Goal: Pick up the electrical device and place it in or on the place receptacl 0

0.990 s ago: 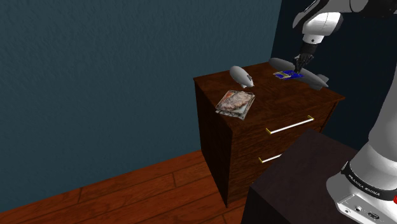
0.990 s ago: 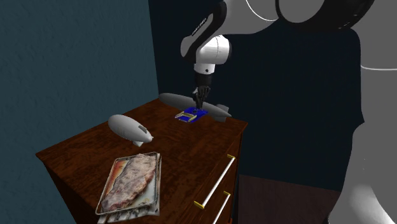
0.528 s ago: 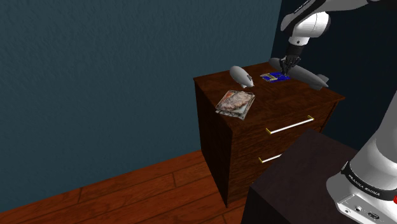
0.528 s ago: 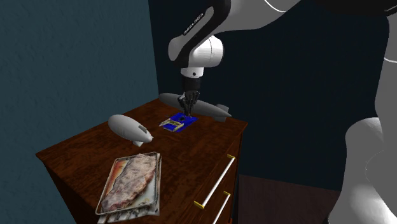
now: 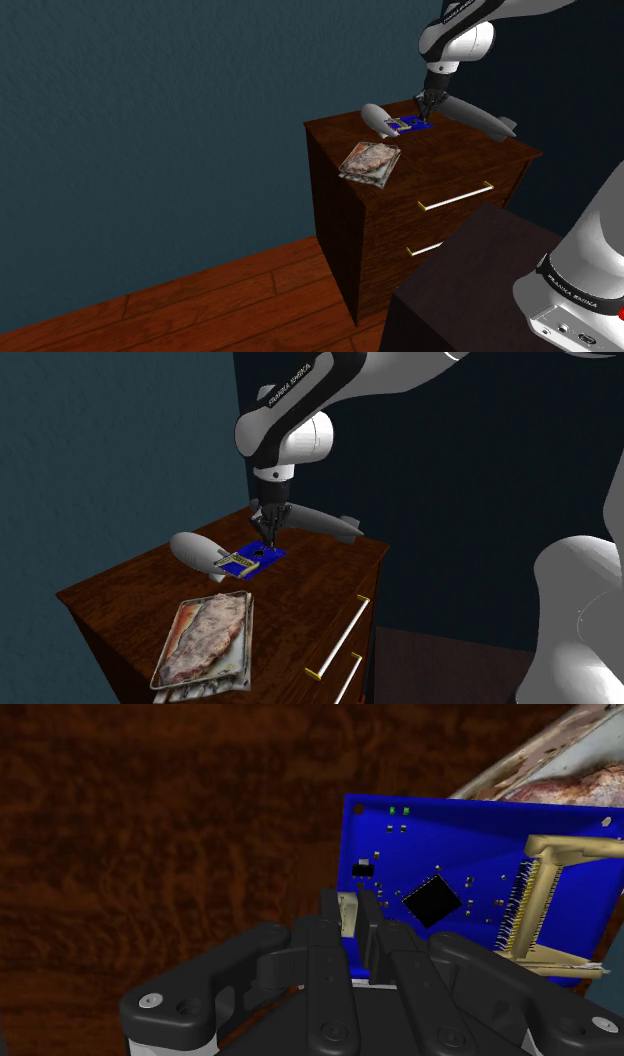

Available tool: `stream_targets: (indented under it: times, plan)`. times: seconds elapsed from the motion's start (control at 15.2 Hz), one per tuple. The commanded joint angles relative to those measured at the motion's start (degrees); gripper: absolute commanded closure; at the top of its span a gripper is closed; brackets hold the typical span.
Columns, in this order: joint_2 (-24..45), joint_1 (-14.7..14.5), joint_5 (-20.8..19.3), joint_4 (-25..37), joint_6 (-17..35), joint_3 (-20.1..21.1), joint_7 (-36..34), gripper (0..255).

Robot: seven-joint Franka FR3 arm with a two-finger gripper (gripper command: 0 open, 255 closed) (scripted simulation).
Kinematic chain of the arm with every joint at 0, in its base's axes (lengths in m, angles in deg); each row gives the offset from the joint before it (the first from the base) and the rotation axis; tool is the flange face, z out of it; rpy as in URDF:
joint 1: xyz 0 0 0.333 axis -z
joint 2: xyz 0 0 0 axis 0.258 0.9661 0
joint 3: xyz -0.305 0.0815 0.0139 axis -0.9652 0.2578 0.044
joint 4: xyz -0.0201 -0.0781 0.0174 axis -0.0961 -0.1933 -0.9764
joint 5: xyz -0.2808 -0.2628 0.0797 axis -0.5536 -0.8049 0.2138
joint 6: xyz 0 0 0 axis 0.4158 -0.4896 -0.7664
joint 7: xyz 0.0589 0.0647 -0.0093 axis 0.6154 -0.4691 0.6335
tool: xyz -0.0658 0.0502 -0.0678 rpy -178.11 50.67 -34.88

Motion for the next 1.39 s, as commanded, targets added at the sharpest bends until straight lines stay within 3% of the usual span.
stream_targets:
  times: [0.0, 0.53, 1.32]
  plan:
    - [-0.37, -1.83, -0.72, -0.27, 0.32, 1.07, -3.38, 255]
    - [-0.14, -8.02, -2.57, 1.03, 0.30, 5.06, -14.75, 255]
    - [5.37, -7.09, 1.93, -2.20, 8.25, 6.27, -11.36, 255]
